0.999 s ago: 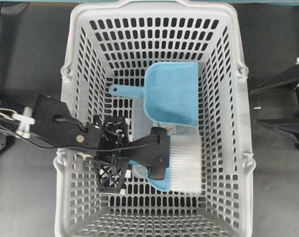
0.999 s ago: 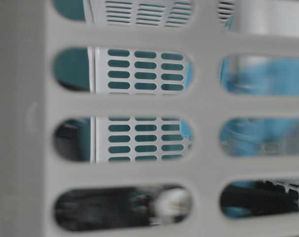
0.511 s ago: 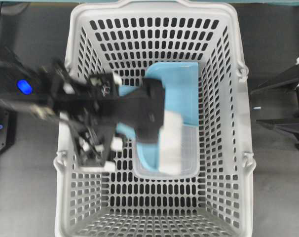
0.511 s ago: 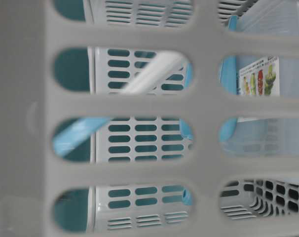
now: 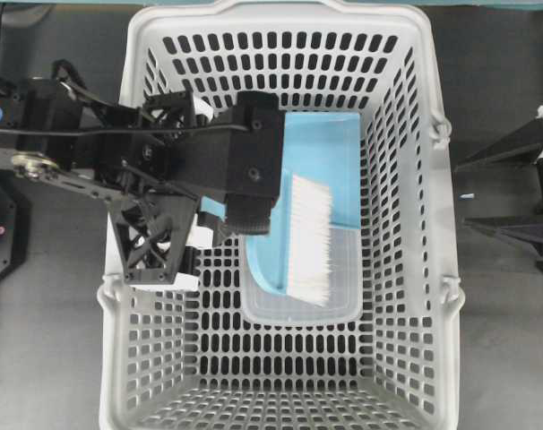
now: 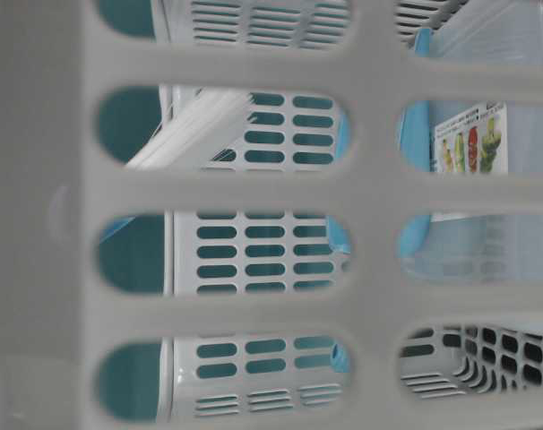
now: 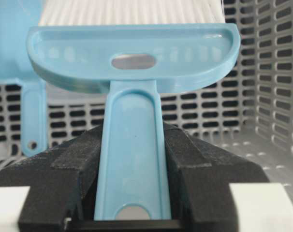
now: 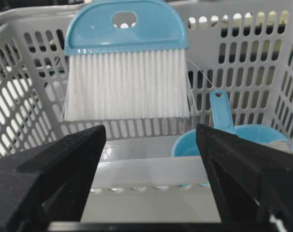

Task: Pick up the hand brush from the shopping basket with the left arm.
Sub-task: 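Lift the brush upward out of the basket with the left gripper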

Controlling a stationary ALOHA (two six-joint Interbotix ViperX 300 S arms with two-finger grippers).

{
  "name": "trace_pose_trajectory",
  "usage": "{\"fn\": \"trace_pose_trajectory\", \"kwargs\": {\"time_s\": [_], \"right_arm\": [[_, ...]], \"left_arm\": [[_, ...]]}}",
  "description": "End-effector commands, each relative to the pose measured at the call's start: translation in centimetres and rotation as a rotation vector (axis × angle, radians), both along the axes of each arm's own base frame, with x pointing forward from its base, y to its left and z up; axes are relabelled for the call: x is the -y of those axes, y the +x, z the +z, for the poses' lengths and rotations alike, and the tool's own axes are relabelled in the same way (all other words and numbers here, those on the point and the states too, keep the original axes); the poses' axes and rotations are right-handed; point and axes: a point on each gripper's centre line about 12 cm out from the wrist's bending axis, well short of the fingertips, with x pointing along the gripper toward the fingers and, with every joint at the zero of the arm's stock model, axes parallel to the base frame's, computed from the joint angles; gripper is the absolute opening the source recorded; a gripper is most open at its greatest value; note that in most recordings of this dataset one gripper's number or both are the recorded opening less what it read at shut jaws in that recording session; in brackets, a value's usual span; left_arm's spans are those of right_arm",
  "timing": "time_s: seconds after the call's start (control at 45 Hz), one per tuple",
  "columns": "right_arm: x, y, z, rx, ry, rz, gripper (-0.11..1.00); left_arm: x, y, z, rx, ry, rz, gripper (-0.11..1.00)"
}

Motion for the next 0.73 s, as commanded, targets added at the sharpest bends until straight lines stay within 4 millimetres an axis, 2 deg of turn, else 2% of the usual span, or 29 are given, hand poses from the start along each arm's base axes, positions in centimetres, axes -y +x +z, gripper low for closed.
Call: {"fn": "trace_pose_trajectory", "kwargs": {"time_s": [0.0,0.711], "right_arm": [[0.0,0.1,0.3,0.01,0.006,0.0,0.72],[0.0,0.1,0.3,0.01,0.006,0.0,0.72]], "left_arm": [[-0.1,-0.4,1.7,0.049,-0.001,-0.002,0.26],[0.7,0.4,0.6,0.022,0.003,-0.02,0.26]]}}
